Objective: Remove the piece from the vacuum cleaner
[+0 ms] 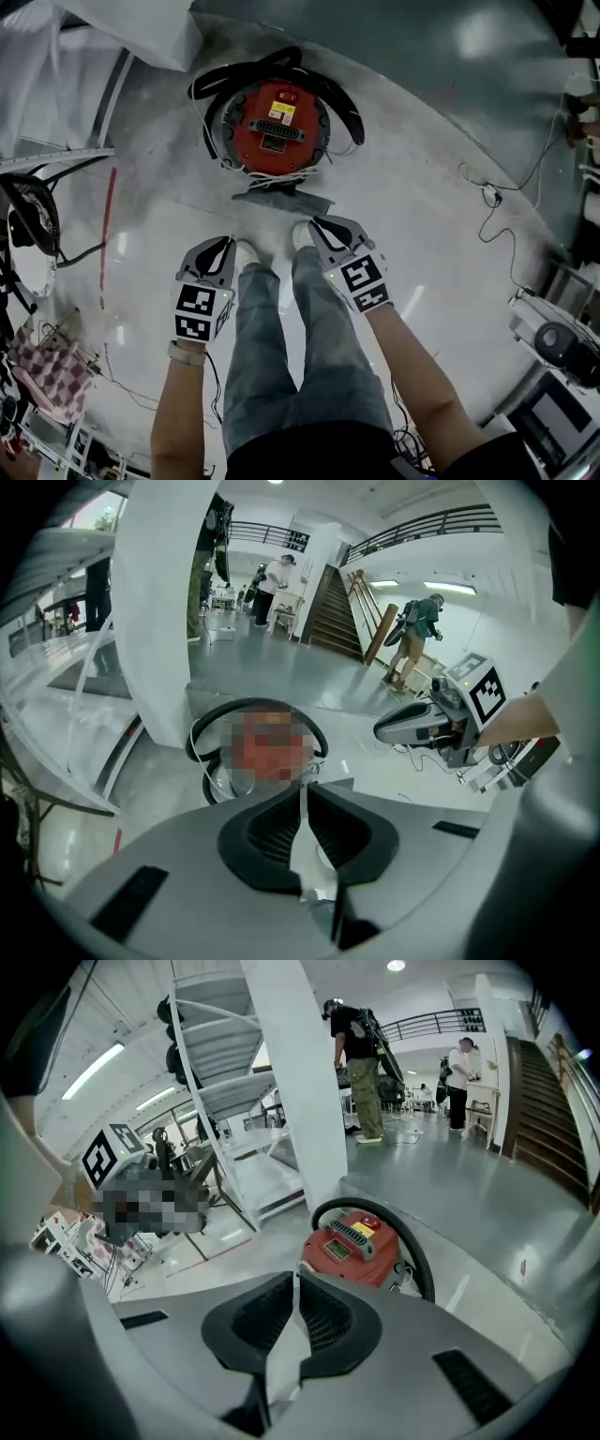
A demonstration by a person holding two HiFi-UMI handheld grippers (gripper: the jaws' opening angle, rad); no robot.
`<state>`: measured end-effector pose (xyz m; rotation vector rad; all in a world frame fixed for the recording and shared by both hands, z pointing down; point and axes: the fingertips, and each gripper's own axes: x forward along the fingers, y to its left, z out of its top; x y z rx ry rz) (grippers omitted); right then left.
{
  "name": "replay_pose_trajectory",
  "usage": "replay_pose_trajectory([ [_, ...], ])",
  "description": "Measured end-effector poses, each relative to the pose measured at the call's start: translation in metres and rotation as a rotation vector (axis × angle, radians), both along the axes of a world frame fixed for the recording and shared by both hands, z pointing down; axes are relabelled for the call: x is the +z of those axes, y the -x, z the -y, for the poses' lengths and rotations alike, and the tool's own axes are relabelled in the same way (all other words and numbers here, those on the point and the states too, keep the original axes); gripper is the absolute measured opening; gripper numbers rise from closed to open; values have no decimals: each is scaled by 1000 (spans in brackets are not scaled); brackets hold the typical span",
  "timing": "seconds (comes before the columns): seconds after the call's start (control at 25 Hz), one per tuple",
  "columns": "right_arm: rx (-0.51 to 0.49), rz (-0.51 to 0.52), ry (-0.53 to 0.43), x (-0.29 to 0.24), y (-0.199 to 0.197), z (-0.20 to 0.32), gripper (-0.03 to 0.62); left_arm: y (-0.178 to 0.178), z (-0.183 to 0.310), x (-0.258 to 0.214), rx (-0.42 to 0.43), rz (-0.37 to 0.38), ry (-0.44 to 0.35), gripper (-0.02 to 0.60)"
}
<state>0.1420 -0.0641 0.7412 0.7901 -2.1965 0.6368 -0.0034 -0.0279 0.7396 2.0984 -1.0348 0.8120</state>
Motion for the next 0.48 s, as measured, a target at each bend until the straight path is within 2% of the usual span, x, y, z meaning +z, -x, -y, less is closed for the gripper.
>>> replay_pose_trajectory([
  [0.48,-80,-65,34,124,-3,13,44,-9,-17,107,-36,1,92,23],
])
